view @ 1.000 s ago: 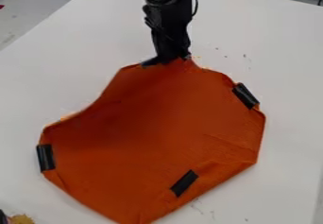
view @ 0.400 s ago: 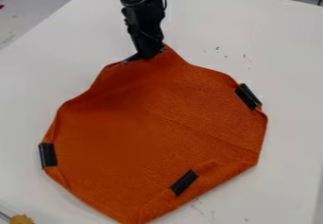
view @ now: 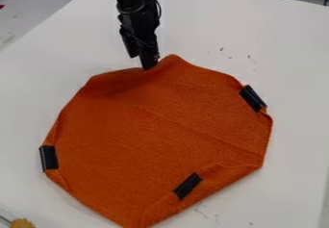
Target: Unfold the cloth from the center to top left
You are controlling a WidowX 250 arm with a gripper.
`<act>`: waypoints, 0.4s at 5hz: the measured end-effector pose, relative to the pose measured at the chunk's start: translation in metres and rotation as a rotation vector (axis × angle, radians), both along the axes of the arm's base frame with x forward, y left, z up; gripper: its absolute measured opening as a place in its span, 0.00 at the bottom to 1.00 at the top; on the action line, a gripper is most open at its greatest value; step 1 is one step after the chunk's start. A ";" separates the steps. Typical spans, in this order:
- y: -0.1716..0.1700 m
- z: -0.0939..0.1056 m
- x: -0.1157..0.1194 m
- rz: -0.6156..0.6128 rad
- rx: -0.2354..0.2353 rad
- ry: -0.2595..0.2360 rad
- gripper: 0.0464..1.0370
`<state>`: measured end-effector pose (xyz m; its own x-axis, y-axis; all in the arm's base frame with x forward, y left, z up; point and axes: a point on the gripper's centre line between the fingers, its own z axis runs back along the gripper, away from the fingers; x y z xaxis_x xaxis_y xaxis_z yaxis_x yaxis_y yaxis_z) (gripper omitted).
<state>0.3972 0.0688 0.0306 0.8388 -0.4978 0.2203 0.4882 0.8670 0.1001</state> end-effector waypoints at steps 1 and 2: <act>0.011 0.008 0.015 -0.014 0.081 -0.034 0.97; 0.011 0.020 0.028 -0.042 0.120 -0.048 0.97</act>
<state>0.4252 0.0793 0.0505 0.8065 -0.5578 0.1961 0.5162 0.8260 0.2263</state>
